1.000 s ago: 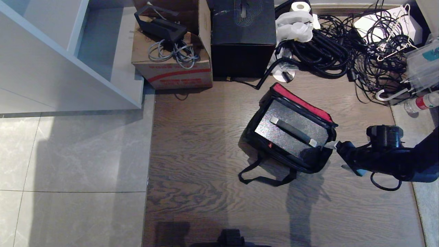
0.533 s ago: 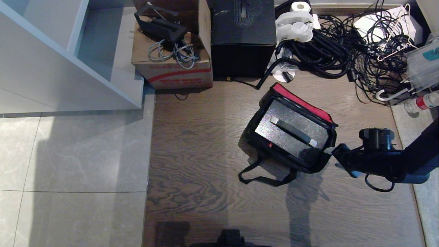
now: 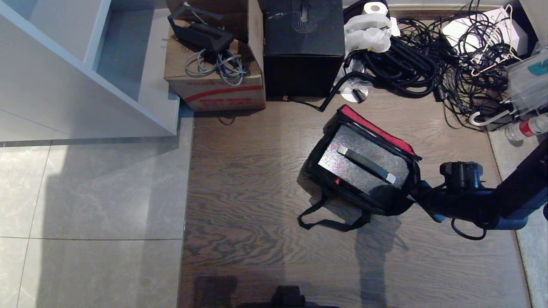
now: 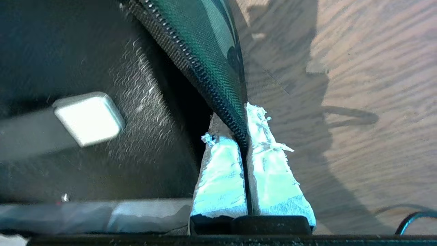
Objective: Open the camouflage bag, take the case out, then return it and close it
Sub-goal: Grip the handle
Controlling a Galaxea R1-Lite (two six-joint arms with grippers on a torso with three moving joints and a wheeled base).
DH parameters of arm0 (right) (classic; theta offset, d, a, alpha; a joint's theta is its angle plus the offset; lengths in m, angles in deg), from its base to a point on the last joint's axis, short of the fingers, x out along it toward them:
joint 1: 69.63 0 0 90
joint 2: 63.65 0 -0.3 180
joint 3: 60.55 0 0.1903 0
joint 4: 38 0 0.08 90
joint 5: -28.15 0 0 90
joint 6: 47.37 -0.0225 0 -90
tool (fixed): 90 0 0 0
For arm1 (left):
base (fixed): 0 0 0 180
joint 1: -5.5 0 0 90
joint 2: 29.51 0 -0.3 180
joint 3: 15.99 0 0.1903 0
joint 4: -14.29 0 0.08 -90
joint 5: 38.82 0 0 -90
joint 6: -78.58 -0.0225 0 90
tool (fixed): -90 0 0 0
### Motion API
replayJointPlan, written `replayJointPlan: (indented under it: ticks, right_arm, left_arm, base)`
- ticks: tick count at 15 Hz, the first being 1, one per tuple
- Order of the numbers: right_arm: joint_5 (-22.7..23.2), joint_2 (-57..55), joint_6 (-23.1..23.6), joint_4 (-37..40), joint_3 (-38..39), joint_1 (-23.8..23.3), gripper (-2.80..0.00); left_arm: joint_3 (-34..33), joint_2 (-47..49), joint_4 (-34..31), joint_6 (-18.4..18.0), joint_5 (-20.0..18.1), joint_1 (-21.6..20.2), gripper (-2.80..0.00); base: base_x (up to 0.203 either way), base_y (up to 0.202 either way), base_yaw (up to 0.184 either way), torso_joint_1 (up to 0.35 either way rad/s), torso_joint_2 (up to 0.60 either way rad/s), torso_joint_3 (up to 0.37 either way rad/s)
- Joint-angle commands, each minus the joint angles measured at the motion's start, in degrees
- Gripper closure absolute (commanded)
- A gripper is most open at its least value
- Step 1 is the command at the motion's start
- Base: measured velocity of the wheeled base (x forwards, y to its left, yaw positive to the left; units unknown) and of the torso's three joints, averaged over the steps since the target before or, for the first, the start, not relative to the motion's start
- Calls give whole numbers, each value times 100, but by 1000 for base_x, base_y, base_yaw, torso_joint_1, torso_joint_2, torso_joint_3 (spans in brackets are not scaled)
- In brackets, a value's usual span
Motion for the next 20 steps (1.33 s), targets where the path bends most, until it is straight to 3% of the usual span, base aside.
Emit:
replayJointPlan:
  ticks: [1, 5, 11, 13, 18, 20]
  right_arm:
    - [-36, 297, -31, 7, 324, 273, 0]
    - [-64, 704, -86, 377, 903, 879, 0]
    - [-55, 649, -18, 626, 933, 1003, 0]
    - [-82, 640, 348, 634, 954, 996, -280]
    - [-249, 1055, 583, 951, 1109, 1012, -280]
    - [-377, 1570, 1364, 1260, 1141, 1186, -280]
  left_arm:
    - [0, 0, 1, 1, 2, -1, 0]
    - [0, 0, 1, 3, 2, -1, 0]
    - [0, 0, 1, 3, 2, -1, 0]
    - [0, 0, 1, 3, 2, -1, 0]
    - [0, 0, 1, 3, 2, -1, 0]
    - [0, 0, 1, 3, 2, -1, 0]
  base:
    - [0, 0, 0, 0, 0, 0]
    - [0, 0, 0, 0, 0, 0]
    - [0, 0, 0, 0, 0, 0]
    - [0, 0, 0, 0, 0, 0]
    - [0, 0, 0, 0, 0, 0]
    - [0, 0, 0, 0, 0, 0]
